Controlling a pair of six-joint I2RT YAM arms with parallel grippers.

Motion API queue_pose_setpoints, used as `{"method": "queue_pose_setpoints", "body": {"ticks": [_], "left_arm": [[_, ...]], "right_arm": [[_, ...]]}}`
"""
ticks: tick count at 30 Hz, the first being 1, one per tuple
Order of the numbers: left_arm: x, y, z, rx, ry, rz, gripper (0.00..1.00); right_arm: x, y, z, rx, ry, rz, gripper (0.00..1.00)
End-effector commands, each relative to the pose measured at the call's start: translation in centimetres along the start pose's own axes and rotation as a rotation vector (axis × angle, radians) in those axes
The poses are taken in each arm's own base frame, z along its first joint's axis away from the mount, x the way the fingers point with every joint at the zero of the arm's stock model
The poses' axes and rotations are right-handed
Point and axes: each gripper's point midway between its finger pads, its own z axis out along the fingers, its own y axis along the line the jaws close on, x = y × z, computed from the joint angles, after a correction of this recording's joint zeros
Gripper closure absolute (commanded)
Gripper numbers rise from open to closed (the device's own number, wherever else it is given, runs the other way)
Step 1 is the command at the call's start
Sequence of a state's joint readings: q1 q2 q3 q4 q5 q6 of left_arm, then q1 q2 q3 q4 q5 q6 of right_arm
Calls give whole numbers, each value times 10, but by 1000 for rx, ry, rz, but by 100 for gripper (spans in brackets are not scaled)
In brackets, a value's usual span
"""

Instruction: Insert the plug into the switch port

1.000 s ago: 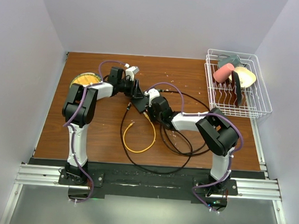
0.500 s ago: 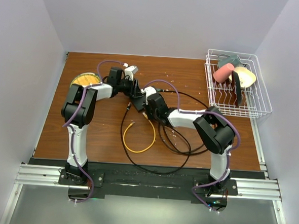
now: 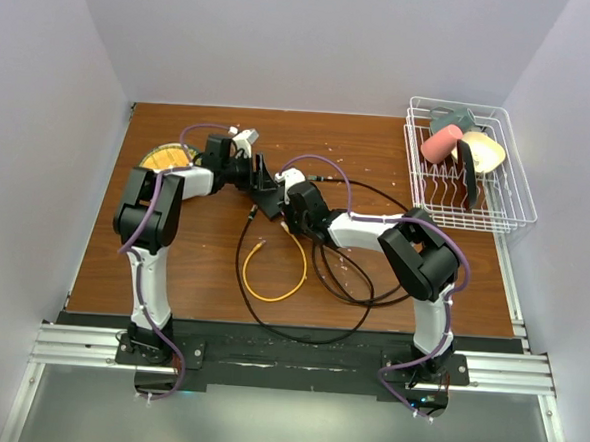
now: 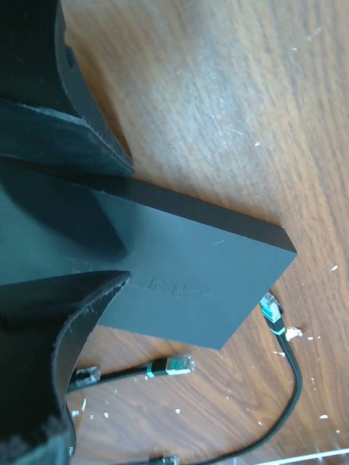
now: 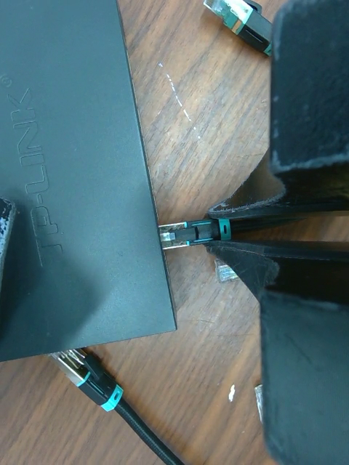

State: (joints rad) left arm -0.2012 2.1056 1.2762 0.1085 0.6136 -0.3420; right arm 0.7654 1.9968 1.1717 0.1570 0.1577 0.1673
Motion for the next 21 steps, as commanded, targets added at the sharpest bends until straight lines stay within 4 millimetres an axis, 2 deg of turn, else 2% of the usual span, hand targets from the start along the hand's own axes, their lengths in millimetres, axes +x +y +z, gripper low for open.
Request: {"method": "queue_pose_setpoints", "body": {"ticks": [1,3,8,9,14,20,21], "left_arm": [[74,19,-16,-121,232,-252,36],[67,29,-19,-162,209,-256,33],[53,55,-28,-256,173,-285,31],[52,59,-29,-269,168,-290,30],[45,74,-38,-324,142,-295,30],[41,73,-42,-331,136,-282,30],[39,72,-42,-330,133,-276,31]], "right_arm": [[6,-20,8,74,5,14,90],[8,-25,6,106,20,14,77],[7,-34,-7,153,45,35,66],[7,-35,-8,162,49,39,61],[0,-48,-22,223,69,57,57],[-7,-59,-42,247,73,75,55],[-14,-59,-49,245,55,80,55]]}}
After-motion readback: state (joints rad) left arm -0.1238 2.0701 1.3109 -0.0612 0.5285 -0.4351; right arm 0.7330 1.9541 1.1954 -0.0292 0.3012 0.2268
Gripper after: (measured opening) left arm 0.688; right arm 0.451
